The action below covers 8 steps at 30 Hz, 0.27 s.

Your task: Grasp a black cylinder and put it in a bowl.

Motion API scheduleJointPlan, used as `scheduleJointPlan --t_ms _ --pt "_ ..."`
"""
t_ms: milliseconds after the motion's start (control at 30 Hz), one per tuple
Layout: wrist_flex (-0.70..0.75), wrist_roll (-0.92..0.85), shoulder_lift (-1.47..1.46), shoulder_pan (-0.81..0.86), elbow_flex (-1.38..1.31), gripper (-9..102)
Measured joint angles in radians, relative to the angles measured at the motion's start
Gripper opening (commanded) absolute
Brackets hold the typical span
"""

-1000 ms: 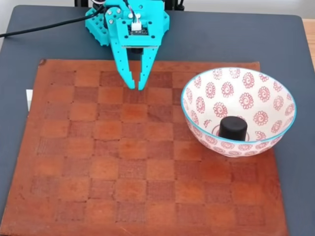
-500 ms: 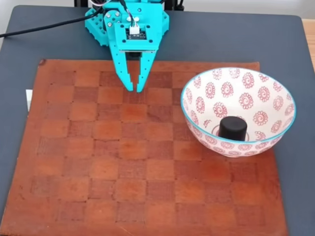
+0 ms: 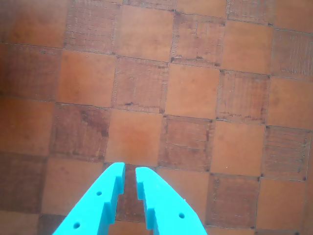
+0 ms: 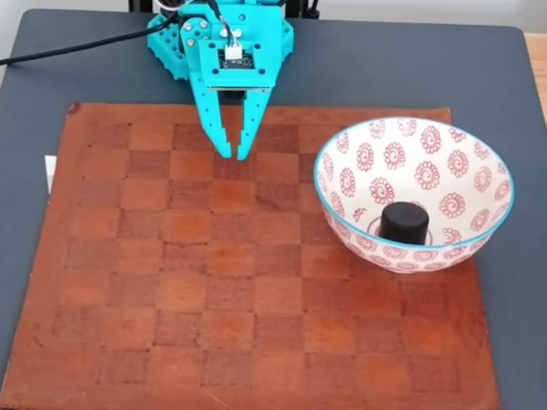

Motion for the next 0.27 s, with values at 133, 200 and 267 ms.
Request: scheduleJointPlan --t_ms 133,200,267 --pt "0.000 0.000 0.000 0.000 0.000 1" --pt "0.000 0.000 0.000 0.000 0.000 0" --pt "0.000 0.000 0.000 0.000 0.000 0"
